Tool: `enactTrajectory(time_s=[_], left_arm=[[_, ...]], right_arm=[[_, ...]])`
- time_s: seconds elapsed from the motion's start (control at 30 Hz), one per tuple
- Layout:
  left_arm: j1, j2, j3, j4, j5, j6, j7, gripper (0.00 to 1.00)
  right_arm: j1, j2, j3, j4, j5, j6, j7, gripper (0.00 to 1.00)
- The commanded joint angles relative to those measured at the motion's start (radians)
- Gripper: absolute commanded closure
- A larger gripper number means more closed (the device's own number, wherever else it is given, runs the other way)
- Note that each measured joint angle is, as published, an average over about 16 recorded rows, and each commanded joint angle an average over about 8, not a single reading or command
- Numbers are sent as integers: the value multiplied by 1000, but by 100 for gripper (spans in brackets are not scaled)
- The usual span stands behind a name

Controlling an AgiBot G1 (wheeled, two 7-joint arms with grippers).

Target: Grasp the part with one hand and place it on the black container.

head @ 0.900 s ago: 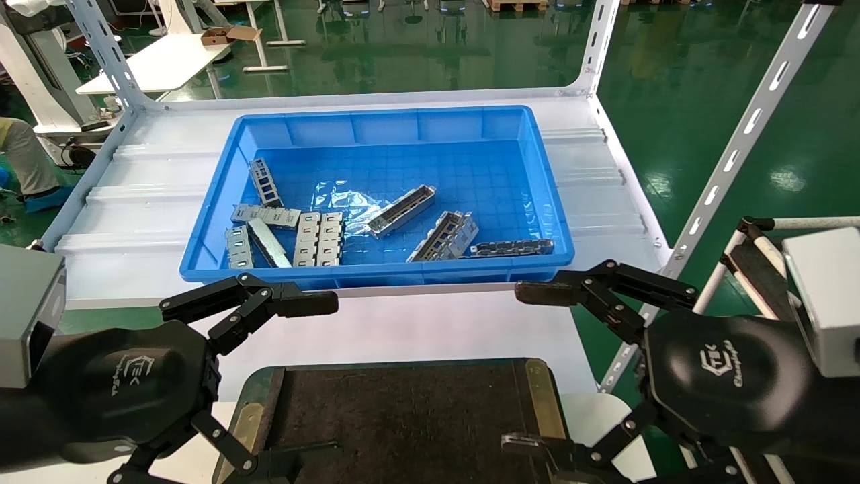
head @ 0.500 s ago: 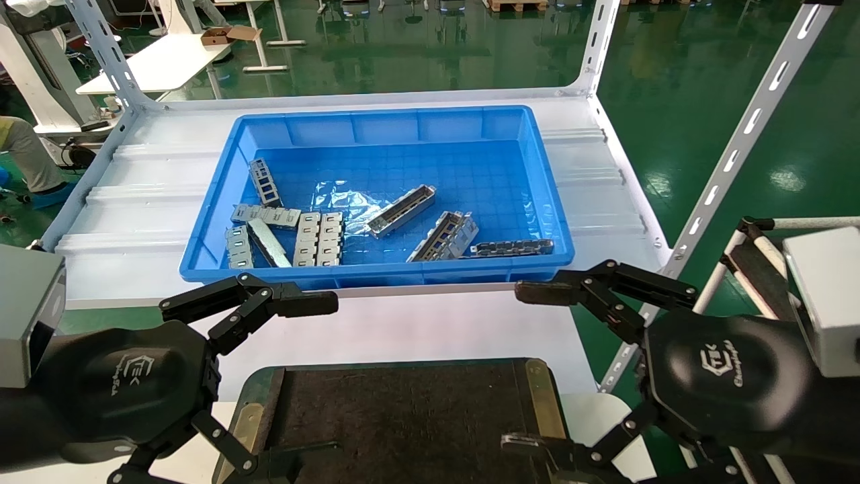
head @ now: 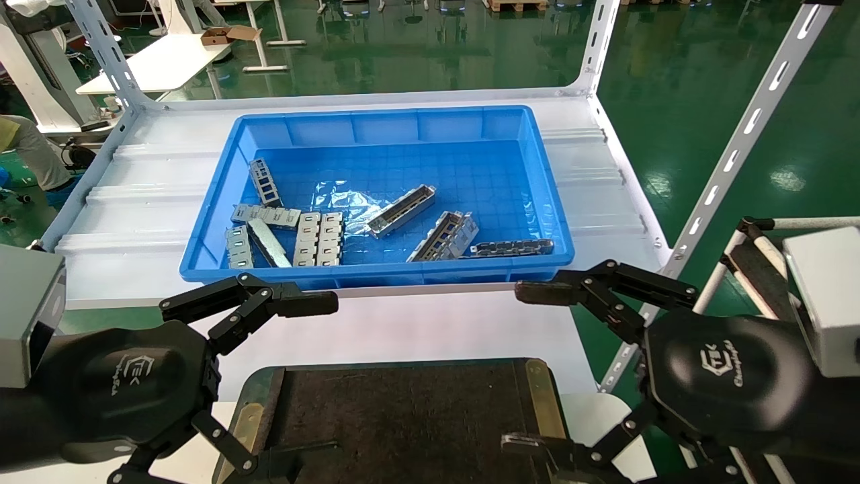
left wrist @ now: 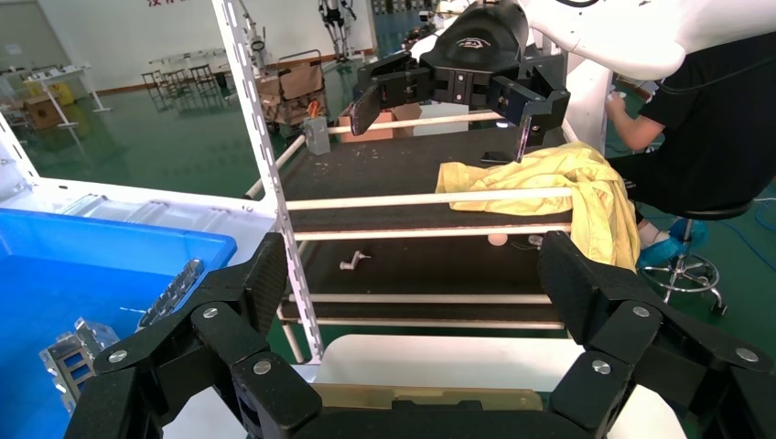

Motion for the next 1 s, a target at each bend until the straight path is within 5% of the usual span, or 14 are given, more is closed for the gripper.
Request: enactTrajectory(time_s=[0.03,1.0], left_arm=[[0,0,0,0,0,0,0,0],[-16,9,5,4,25,-25,-1,0]], right_arm=[[0,0,0,0,0,0,0,0],[0,0,-1,-1,0,0,0,0]])
